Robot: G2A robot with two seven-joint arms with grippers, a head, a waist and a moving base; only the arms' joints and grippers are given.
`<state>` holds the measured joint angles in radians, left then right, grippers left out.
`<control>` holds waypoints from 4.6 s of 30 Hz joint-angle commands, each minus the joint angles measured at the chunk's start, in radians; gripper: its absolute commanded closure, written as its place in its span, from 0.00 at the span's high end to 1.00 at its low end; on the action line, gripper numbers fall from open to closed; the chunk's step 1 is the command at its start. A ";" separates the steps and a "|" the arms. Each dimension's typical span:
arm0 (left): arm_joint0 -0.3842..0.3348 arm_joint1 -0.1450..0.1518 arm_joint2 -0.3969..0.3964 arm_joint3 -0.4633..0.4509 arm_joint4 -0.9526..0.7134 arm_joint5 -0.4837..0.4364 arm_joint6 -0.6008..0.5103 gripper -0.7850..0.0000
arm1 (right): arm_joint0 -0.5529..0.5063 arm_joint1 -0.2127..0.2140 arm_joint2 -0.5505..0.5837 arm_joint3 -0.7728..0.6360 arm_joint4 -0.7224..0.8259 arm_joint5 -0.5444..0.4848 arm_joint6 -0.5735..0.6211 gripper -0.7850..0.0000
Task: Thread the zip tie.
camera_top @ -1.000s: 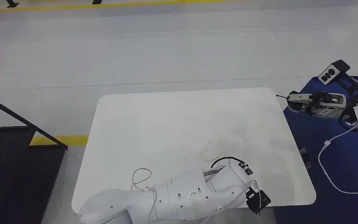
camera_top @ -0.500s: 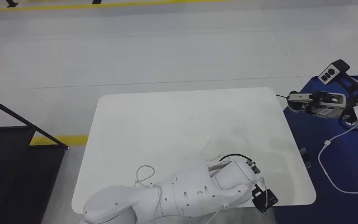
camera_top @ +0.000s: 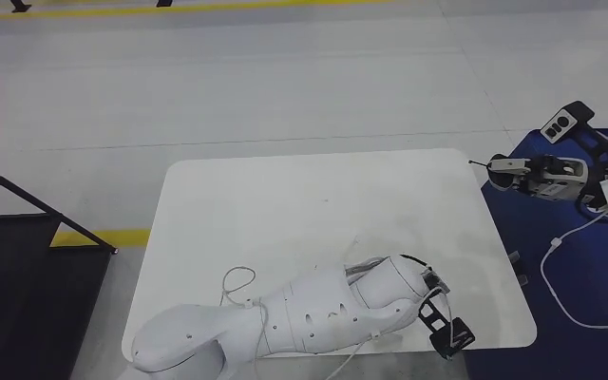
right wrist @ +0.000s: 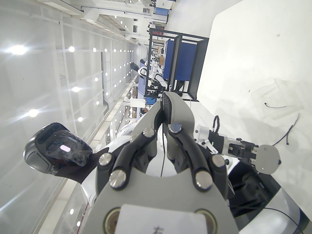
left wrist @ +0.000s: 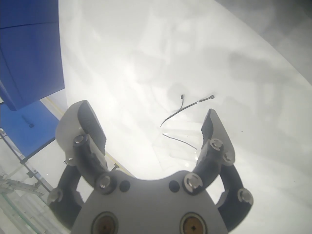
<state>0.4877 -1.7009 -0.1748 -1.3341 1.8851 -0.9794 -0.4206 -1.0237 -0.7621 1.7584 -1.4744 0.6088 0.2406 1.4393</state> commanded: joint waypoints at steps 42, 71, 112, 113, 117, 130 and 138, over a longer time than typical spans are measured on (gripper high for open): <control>0.031 -0.138 0.005 0.329 1.036 -0.033 0.887 0.67 | 0.000 0.000 0.000 0.000 0.000 0.000 0.000 0.00; 0.054 -0.118 0.004 0.226 1.071 -0.033 0.841 1.00 | 0.000 0.000 0.000 0.000 0.000 0.000 0.000 0.00; 0.491 0.066 -0.755 -0.180 0.146 0.065 0.624 1.00 | 0.000 0.000 0.000 0.000 0.000 0.000 0.000 0.00; 0.491 0.066 -0.755 -0.180 0.146 0.065 0.624 1.00 | 0.000 0.000 0.000 0.000 0.000 0.000 0.000 0.00; 0.491 0.066 -0.755 -0.180 0.146 0.065 0.624 1.00 | 0.000 0.000 0.000 0.000 0.000 0.000 0.000 0.00; 0.616 0.007 -0.719 -0.185 -0.836 0.302 -0.094 1.00 | 0.000 0.000 0.000 0.000 0.000 0.000 0.000 0.00; 0.631 0.008 -0.699 -0.233 -0.977 0.327 -0.221 1.00 | 0.000 0.000 0.000 0.000 0.000 0.000 0.000 0.00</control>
<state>1.1184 -1.6928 -0.8740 -1.5668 0.8925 -0.6529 -0.6598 -1.0237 -0.7621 1.7585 -1.4744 0.6088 0.2406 1.4393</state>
